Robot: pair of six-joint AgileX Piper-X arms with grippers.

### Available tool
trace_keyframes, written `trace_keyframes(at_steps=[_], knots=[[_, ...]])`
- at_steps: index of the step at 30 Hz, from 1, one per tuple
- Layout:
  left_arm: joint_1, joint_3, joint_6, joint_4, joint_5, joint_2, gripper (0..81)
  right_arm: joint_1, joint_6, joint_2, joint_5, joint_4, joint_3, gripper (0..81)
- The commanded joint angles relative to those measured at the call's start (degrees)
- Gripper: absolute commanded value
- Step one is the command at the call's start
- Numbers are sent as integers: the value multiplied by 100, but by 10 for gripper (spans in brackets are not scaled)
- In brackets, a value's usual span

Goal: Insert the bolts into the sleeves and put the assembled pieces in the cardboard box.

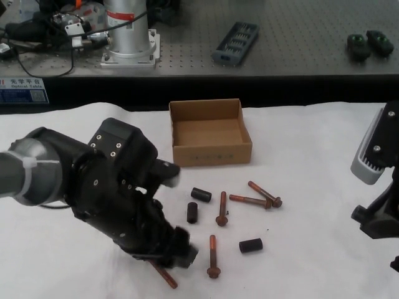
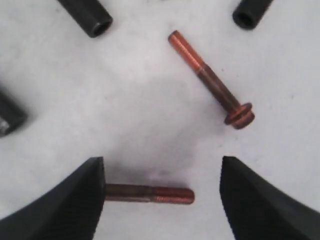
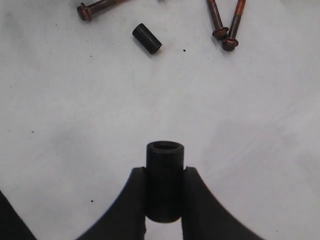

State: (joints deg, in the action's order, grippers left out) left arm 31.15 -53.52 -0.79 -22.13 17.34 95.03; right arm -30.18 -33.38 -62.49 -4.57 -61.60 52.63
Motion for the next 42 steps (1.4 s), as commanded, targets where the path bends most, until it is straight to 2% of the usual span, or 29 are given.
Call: trace_keyframes(at_steps=[1, 6, 9, 12, 16, 20, 25, 32, 42], knots=[[20, -2, 1893, 206, -32, -65, 482, -9, 34, 86, -25, -100, 7, 29], [20, -2, 3728, 728, -46, -65, 473, -9, 34, 86, -25, -209, 7, 29], [20, -2, 4875, 620, -79, -65, 405, -9, 34, 86, -25, -214, 7, 29], [20, -2, 5484, 346, -24, -65, 335, -9, 34, 86, -25, -214, 7, 29], [20, -2, 5657, 2, 292, -65, 327, -9, 34, 86, -25, -226, 7, 29], [20, -2, 5657, -401, 264, -65, 327, -9, 34, 86, -25, -241, 7, 29], [20, -2, 5657, -885, -65, -65, 327, -9, 34, 86, -25, -241, 7, 29], [20, -2, 5810, -771, -1018, -65, 327, -9, 34, 86, -25, -241, 7, 29], [20, -2, 6999, -607, -1560, -55, 327, -9, 34, 86, -25, -241, 7, 29]])
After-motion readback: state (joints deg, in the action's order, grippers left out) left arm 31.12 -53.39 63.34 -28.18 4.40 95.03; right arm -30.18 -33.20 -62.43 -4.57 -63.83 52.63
